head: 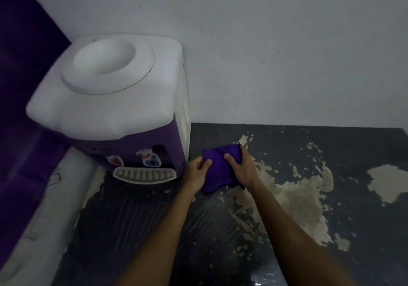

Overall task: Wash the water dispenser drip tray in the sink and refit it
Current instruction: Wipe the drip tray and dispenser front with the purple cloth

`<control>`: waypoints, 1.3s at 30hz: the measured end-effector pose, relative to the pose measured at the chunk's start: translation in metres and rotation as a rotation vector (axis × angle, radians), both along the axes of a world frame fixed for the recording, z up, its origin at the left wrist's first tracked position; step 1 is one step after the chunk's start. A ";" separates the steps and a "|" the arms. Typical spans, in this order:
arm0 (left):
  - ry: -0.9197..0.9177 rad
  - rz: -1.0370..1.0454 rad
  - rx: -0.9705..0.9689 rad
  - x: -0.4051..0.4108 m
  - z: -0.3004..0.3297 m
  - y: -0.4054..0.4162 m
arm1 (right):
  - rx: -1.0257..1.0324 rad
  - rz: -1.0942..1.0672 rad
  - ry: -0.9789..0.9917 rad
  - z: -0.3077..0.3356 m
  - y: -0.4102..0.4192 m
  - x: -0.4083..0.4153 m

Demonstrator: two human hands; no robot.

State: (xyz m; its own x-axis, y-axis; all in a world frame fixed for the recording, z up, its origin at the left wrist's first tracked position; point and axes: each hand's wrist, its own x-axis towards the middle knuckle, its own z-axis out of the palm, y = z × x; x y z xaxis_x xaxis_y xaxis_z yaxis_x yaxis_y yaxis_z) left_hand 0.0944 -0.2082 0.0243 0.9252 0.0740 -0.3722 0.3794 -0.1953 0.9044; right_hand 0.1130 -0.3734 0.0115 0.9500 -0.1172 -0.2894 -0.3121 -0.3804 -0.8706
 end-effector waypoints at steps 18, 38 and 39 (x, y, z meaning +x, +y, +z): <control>-0.068 -0.059 0.071 -0.080 -0.001 0.125 | 0.109 0.488 0.115 0.011 0.083 -0.061; -0.127 -0.261 0.186 -0.083 -0.023 0.221 | 0.019 0.392 0.064 0.014 0.174 -0.077; -0.089 -0.240 0.142 -0.084 -0.024 0.223 | 0.047 0.367 0.058 0.013 0.178 -0.079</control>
